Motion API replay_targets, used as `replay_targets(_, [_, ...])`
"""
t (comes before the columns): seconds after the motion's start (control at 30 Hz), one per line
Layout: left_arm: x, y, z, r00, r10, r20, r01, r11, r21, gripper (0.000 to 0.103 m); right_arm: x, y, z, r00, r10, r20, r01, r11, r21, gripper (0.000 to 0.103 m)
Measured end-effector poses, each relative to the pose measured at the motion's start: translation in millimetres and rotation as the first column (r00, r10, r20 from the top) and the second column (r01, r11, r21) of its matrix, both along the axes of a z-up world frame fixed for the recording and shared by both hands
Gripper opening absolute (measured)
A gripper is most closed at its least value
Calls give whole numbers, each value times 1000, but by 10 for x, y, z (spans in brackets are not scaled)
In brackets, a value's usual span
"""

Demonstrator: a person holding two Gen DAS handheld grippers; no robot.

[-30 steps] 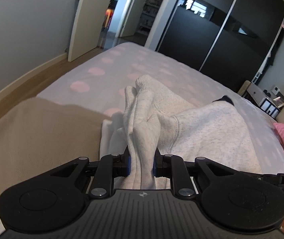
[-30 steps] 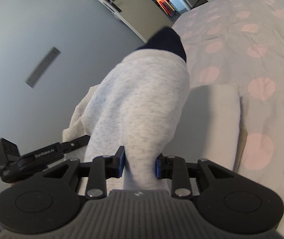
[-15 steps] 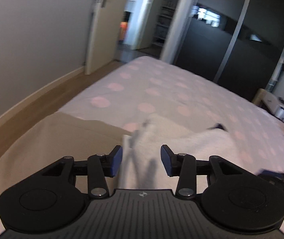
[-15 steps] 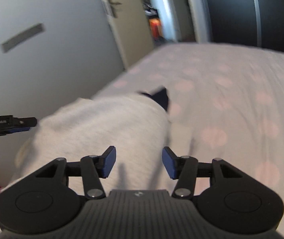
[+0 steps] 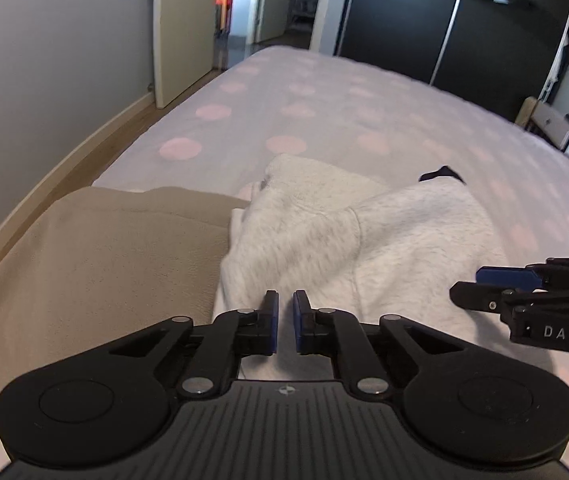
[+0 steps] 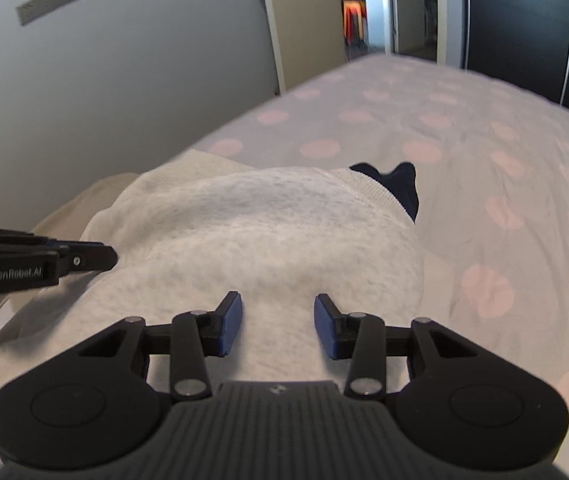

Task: Fold clothes
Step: 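Lower the sweatshirt onto the folded stack and open both grippers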

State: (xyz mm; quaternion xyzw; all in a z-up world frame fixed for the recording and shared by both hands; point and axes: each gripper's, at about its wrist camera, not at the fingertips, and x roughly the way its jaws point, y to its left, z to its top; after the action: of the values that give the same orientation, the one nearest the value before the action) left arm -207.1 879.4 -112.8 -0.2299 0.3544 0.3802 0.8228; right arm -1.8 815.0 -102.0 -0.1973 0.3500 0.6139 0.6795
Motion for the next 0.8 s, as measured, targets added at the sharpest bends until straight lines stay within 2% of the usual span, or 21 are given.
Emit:
replay_targets(0.1, [73,101,-123,999,12,-34,-11,1000,4,4,48,207,-134,998,-46,-31,46,999,-13,44])
replay_targets(0.2, [118,119,-203,999,20,-50,-18,999,27,3,-5,348,-233,998,-66,12,66,997,-24,45])
replay_targets(0.3, [87,84,-202,999,22,-41,-21,999,32,3,-70,354,-248,996,-70,49,71,997,-23,44])
replay_targets(0.4, [40,-17,-89,999,17,-42,-15,998,56,3,-70,282,-170,997,-76,30,77,997,-21,45])
replay_targets(0.5, [-94,-185,151,1000,-12,-10,13,995,100,3,-42,27,58,998,-55,-6,55,998,14,45])
replay_targets(0.63, [-383,-513,453,998,-57,34,52,990,128,4,-88,-529,301,1000,10,19,-12,998,58,44])
replay_targets(0.73, [-536,-822,497,994,-109,0,108,985,137,4,-179,-912,297,999,43,7,-43,997,57,43])
replay_targets(0.8, [-594,-974,430,992,-125,-35,128,981,143,4,-251,-1021,205,999,45,9,-45,998,46,33])
